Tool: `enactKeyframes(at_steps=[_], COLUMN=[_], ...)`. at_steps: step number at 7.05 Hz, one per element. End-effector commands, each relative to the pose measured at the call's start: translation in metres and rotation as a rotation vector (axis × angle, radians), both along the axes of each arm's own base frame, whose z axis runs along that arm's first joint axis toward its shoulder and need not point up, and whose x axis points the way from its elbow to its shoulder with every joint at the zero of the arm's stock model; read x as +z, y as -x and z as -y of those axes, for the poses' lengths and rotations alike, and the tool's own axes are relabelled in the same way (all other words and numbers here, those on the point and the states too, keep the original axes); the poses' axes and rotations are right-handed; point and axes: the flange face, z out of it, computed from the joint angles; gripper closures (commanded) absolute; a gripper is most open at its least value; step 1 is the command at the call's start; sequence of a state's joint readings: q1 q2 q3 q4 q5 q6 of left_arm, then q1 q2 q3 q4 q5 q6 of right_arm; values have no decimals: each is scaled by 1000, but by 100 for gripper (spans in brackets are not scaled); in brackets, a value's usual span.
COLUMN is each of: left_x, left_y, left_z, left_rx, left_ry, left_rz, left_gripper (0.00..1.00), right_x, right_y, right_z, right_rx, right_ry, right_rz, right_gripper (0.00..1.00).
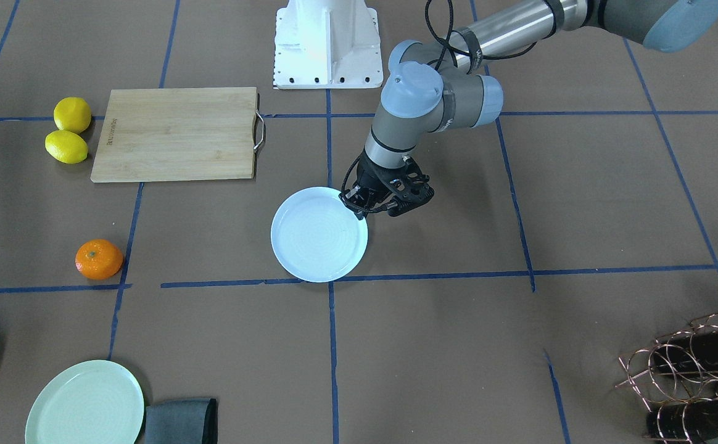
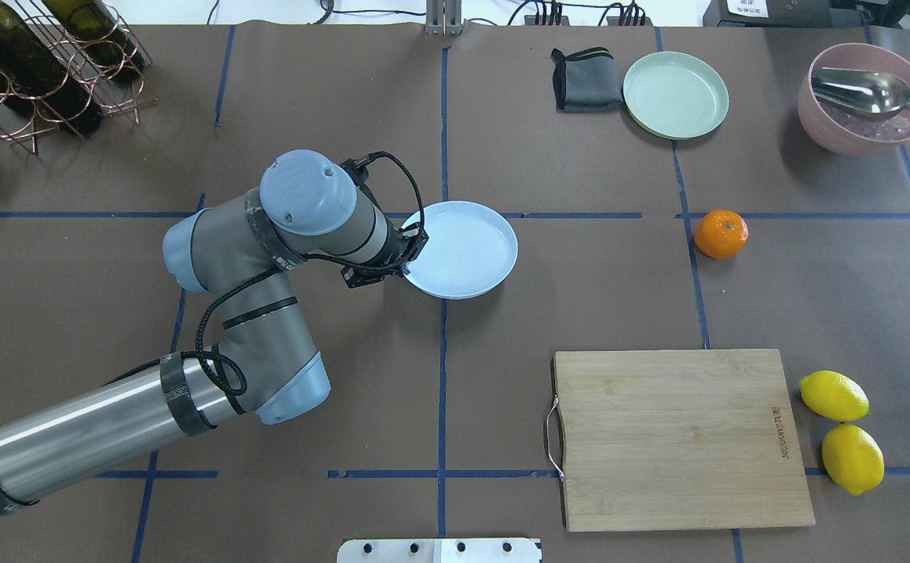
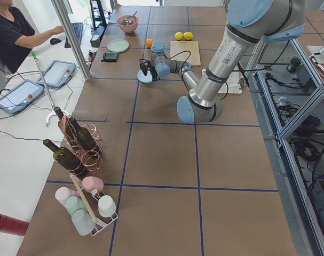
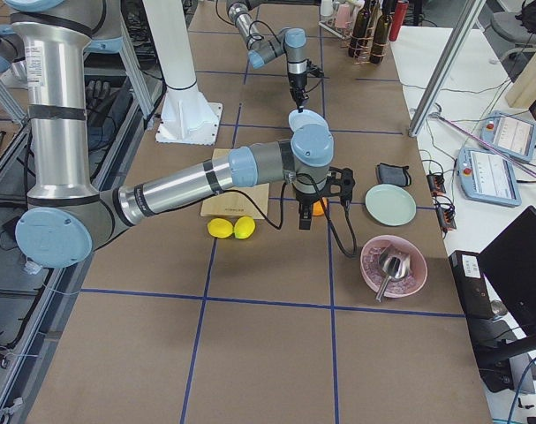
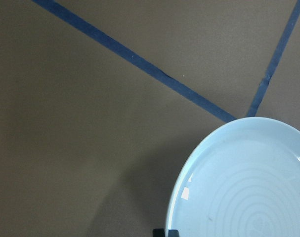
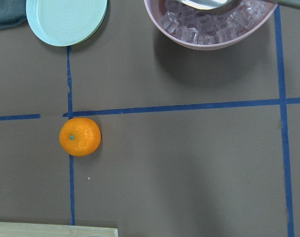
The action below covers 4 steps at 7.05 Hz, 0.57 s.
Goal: Pick orange to plate
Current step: 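Slide the light blue plate with the left gripper toward the table center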
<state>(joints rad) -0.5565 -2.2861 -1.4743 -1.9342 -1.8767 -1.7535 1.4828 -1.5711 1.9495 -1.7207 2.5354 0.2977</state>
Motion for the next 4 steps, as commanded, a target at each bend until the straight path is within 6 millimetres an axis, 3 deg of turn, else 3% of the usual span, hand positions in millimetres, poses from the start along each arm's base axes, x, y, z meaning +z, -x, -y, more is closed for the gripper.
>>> enactKeyframes(at_steps=[1, 2, 3, 4], left_x=[6, 9, 4, -14], left_y=[6, 15, 31, 63], left_z=[5, 6, -1, 8], left_rx=[-5, -8, 24, -2], left_ry=[-12, -21, -85, -111], left_rz=[11, 9, 3, -25], left_gripper=[89, 71, 1, 0], right_x=[-10, -11, -15, -18], right_y=[20, 29, 45, 74], right_z=[4, 7, 9, 11], right_rx=[-22, -26, -40, -33], right_ry=[-3, 3, -8, -15], right_rz=[-16, -37, -48, -81], right_gripper=[0, 0, 0, 0])
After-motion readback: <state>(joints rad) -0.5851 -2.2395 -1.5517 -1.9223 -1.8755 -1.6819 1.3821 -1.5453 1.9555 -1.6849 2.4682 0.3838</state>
